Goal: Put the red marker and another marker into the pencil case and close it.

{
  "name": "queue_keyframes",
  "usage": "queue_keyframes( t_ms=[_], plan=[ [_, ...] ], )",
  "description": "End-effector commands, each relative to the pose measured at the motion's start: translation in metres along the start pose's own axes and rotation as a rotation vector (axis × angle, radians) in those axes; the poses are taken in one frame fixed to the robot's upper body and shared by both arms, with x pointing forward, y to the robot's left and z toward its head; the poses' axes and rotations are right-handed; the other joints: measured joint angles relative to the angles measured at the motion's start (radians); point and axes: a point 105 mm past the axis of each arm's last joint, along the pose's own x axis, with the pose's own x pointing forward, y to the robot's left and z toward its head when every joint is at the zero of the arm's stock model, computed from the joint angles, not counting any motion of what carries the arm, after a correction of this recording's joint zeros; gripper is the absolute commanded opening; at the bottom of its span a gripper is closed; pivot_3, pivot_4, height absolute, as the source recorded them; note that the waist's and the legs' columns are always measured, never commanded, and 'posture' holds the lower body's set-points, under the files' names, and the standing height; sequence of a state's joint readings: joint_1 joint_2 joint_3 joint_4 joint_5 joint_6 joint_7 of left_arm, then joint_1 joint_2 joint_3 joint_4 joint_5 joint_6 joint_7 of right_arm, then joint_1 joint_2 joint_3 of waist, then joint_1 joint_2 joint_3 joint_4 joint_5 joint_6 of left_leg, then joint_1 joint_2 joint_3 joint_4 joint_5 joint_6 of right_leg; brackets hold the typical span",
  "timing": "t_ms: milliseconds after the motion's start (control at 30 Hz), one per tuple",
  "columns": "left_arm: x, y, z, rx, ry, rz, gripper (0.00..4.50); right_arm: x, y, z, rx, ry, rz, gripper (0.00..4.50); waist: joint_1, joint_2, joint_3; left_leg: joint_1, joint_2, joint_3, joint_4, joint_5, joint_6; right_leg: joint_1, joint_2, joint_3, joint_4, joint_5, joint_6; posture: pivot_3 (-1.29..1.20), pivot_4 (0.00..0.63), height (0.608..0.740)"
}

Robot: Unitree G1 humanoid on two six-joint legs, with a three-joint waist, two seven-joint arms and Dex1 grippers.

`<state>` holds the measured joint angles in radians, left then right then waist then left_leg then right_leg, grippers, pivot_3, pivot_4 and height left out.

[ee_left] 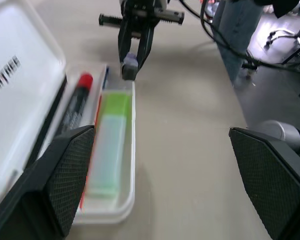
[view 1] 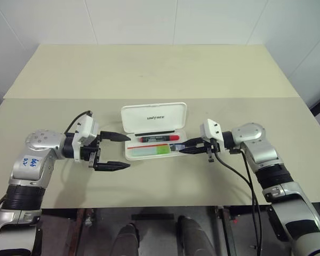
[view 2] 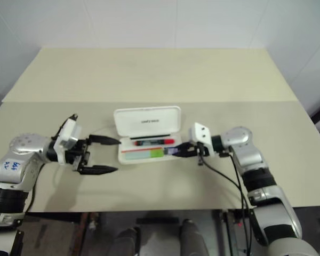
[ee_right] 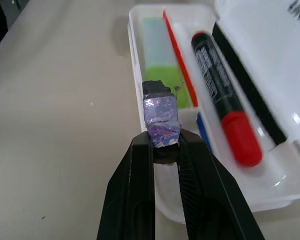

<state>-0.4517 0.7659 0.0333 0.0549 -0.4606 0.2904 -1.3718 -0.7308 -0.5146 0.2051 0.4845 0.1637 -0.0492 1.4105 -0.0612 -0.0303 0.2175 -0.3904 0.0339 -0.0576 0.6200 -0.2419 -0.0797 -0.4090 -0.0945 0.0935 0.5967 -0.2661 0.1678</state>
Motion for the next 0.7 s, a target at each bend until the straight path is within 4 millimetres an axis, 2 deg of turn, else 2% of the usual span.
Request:
queue_keyframes(
  t_ms=[33,200,333,567,600,700],
  plan=[
    [-0.003,0.000,0.003,0.034,0.010,0.018,4.50,-0.001,-0.004,0.007,-0.050,-0.002,0.012,0.32,0.002,0.000,0.000,0.000,0.000,0.000,0.000,0.000,0.000,0.000,0.000,0.000,0.001,0.000,0.000,0.00,0.150,0.740],
    [0.002,0.000,0.004,0.040,0.000,0.020,4.50,0.000,-0.012,0.004,-0.051,0.018,-0.001,0.32,0.000,0.000,0.000,0.001,0.000,0.000,0.000,0.000,0.000,0.000,0.000,0.000,0.002,0.000,0.000,0.00,0.150,0.740],
    [0.003,0.000,0.006,0.046,-0.006,0.022,4.50,0.002,-0.018,0.011,-0.063,0.008,0.000,0.32,0.000,0.000,0.000,0.001,0.000,0.000,0.001,0.000,0.000,0.000,0.000,0.000,0.004,0.000,-0.001,0.00,0.150,0.740],
    [0.003,0.001,0.007,0.053,-0.007,0.031,4.50,0.005,-0.019,0.008,-0.059,0.025,0.018,0.32,0.000,0.000,0.000,0.001,0.000,0.000,0.001,0.000,0.000,0.000,0.000,0.000,0.004,-0.001,-0.001,0.00,0.150,0.740],
    [0.003,0.001,0.007,0.055,-0.008,0.033,4.50,0.005,-0.020,0.008,-0.062,0.025,0.017,1.05,0.000,0.000,0.000,0.001,0.000,0.000,0.001,0.000,0.000,0.000,0.000,0.000,0.004,-0.001,-0.001,0.00,0.150,0.740],
    [0.003,0.001,0.008,0.059,-0.007,0.037,4.50,0.004,-0.022,0.009,-0.081,0.027,0.014,1.94,0.000,0.000,0.000,0.001,0.000,0.000,0.001,0.000,0.000,0.000,0.000,0.000,0.004,-0.001,-0.001,0.00,0.150,0.740]
  ],
)
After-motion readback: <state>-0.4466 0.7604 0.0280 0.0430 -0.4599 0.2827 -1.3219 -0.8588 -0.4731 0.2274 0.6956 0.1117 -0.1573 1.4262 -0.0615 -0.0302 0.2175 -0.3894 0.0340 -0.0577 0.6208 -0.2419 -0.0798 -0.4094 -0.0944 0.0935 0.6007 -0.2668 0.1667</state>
